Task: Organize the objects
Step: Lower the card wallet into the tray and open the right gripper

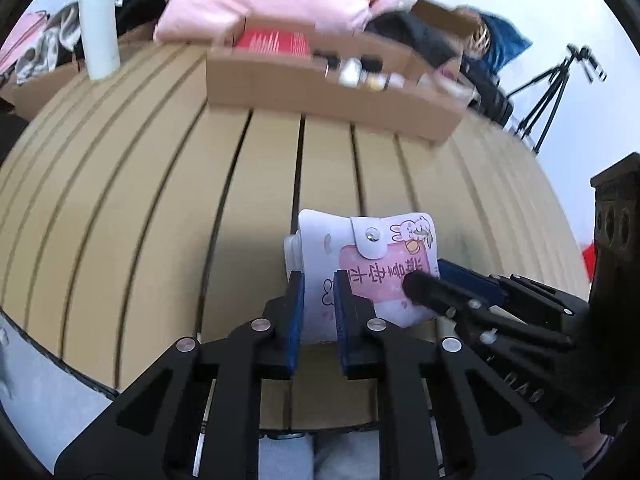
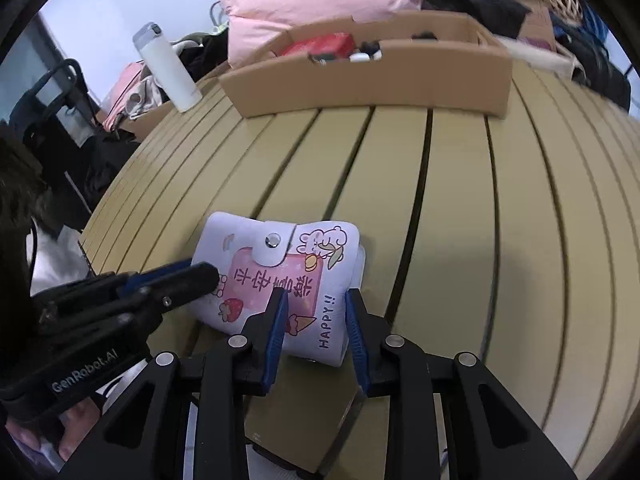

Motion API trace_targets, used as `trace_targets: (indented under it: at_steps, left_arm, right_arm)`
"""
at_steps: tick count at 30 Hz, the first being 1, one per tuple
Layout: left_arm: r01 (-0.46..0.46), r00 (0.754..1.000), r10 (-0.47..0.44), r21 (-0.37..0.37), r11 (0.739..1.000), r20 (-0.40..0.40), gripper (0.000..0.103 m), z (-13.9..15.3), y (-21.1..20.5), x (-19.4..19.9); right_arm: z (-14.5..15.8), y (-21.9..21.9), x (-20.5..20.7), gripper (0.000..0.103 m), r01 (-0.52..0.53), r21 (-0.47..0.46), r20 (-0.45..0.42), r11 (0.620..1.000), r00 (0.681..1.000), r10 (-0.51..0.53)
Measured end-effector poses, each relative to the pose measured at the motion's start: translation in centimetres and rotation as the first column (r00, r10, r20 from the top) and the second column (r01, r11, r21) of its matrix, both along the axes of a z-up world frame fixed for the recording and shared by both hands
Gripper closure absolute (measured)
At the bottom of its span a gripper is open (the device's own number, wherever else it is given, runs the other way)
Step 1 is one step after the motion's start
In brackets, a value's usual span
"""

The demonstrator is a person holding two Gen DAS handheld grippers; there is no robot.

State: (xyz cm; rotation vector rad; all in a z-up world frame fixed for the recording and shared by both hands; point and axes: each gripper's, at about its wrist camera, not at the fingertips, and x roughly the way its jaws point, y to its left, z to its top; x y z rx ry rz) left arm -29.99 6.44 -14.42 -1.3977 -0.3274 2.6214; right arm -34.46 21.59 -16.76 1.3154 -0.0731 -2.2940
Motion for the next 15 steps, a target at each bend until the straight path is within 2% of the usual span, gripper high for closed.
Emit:
trace_targets:
  at_steps: [2, 4, 8, 9, 11, 13, 15]
  left_arm:
    - [0.000, 0.999, 0.002, 0.052, 0.999, -0.042, 0.092, 2.8, -0.5, -1.5]
    - [0.017, 0.996, -0.010, 0.077, 0.997, -0.089, 0.093, 5.5, -1.3, -3.8]
    - [0.017, 0.982, -0.009, 0.043, 0.999, -0.187, 0.092, 10.0, -2.9, -11.4]
    - [0.012, 0.981, -0.007, 0.027, 1.000, -0.192, 0.092, 10.2, -3.1, -13.1]
    - [0.010, 0.988, -0.011, -0.009, 1.000, -0.155, 0.093, 9.7, -3.5, -17.0]
    - [0.001, 0.995, -0.004, -0.030, 1.000, -0.096, 0.092, 7.9, -3.8, -20.0]
    - [0.008, 1.000, -0.008, -0.034, 0.999, -0.007, 0.092, 4.9, -4.0, -22.6]
  right_arm:
    - [2.6, 0.3, -1.0, 0.074, 0.015, -0.063, -0.051, 0.998, 0.999, -0.019]
    - [4.9, 0.1, -3.2, 0.074, -0.003, -0.088, -0.092, 0.996, 0.996, -0.005]
    - [8.8, -1.7, -10.6, 0.074, -0.037, -0.143, -0.160, 0.989, 0.987, 0.014]
    - [9.3, -2.3, -12.8, 0.074, -0.037, -0.161, -0.157, 0.986, 0.988, 0.012]
    - [9.1, -3.4, -16.9, 0.074, -0.040, -0.183, -0.125, 0.982, 0.992, 0.017]
    - [7.6, -4.7, -20.0, 0.074, -0.038, -0.168, -0.096, 0.985, 0.995, 0.022]
    - [5.2, -5.2, -22.4, 0.074, -0.030, -0.141, -0.022, 0.989, 0.999, 0.028]
